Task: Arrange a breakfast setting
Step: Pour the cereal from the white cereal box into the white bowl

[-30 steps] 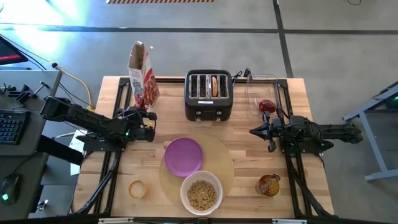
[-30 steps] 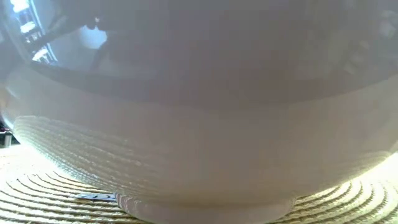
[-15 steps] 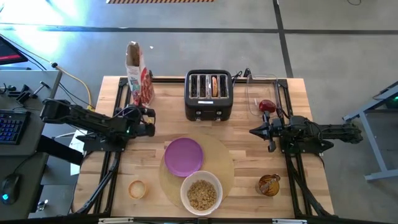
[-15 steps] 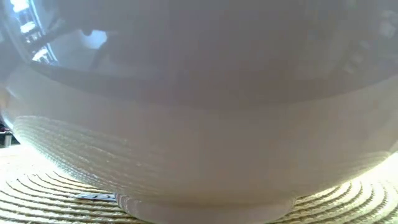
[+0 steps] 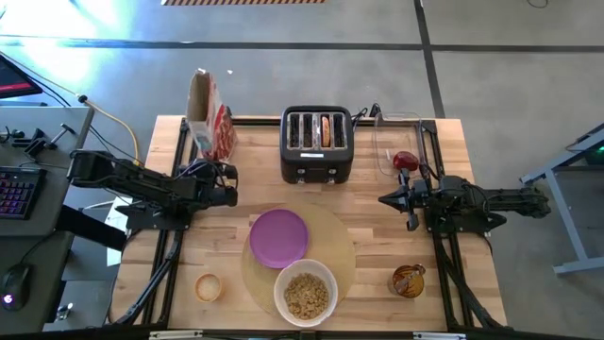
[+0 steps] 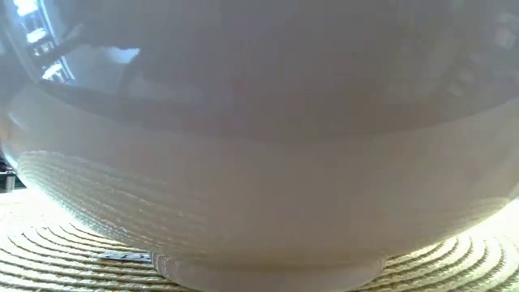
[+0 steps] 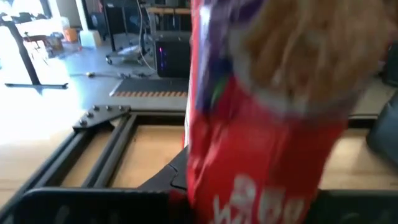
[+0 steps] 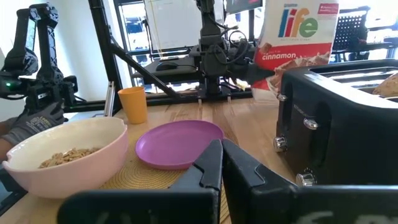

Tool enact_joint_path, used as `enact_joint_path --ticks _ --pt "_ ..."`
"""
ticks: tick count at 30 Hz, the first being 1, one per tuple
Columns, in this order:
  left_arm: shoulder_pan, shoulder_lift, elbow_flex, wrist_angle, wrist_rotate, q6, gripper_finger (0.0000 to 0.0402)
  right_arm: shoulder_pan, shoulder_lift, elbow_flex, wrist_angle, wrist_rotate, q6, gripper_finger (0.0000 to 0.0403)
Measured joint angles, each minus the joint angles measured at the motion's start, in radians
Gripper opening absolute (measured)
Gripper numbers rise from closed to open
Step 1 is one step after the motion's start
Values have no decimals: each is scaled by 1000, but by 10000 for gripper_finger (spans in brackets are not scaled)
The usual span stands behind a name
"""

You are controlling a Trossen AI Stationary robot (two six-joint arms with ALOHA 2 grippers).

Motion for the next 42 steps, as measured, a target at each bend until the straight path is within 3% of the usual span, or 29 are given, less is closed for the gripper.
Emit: enact_joint_path --ticks 27,42 --pt "-33 -38 0 -74 72 -105 268 0 0 0 0 -4 0 0" --pt "-109 -231 0 -233 141 -89 287 0 0 0 0 -3 0 0"
